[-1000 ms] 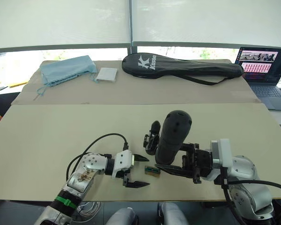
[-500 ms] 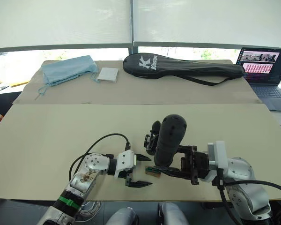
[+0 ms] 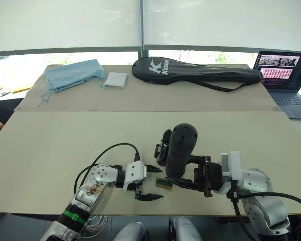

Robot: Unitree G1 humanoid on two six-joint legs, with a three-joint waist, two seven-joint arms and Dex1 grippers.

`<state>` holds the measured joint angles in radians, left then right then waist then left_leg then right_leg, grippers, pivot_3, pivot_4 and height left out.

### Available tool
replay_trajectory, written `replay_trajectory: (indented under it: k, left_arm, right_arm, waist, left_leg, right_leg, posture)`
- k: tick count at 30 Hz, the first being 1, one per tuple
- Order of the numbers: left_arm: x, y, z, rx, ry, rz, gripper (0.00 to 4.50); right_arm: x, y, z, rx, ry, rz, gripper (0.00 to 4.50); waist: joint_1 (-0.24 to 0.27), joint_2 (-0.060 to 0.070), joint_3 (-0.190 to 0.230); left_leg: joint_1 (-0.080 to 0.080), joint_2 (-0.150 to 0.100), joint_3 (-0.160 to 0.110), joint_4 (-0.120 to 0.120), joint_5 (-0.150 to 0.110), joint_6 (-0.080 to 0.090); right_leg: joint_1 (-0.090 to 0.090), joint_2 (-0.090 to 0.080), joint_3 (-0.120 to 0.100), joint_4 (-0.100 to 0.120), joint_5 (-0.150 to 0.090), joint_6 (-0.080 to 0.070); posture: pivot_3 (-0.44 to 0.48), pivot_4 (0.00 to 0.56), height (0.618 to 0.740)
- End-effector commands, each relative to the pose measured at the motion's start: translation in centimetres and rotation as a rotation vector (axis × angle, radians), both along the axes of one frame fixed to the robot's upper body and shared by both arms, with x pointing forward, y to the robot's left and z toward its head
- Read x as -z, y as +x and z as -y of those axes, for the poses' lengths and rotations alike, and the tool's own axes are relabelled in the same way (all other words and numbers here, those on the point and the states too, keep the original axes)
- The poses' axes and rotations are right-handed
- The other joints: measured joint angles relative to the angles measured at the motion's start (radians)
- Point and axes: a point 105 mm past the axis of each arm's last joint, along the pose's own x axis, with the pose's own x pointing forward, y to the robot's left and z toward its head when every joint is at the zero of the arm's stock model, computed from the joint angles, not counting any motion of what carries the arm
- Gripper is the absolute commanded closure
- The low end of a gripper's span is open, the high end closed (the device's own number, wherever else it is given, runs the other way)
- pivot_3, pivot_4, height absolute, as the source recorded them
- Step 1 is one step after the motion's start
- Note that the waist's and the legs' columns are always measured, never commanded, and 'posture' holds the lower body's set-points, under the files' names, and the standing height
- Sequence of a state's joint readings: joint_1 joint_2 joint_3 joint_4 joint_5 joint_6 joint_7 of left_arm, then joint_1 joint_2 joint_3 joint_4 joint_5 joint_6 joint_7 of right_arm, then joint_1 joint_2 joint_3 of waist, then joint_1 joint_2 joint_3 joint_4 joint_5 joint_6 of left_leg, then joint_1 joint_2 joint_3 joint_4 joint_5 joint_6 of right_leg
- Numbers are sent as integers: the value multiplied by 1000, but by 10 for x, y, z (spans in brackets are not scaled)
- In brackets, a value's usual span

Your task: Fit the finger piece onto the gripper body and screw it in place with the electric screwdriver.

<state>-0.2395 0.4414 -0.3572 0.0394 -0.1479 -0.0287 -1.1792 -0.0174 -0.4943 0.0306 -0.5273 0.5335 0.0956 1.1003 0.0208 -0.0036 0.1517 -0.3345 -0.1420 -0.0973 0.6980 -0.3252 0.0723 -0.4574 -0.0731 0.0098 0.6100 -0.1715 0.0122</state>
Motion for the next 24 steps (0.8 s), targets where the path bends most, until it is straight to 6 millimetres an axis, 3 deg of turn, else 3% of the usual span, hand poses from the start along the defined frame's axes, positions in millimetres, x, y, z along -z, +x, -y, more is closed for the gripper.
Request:
replay_trajectory:
  k: [1,24]
  left_arm:
    - [10,-5,4,14,20,-22,0]
    - [12,-7,4,5,22,-33,0]
  right_arm:
    - [-12,-7,-2,-19,29,66,2583]
    - [-8,-5,-1,-23,11,53,2583]
  waist:
    - [1,0,0]
    - [3,0,0]
  left_leg:
    - [0,0,0,0,0,0]
    - [0,0,0,0,0,0]
  right_leg:
    - [0,0,0,0,0,0]
    - [0,0,0,0,0,0]
  posture:
    - [0,150,740]
    - [0,150,740]
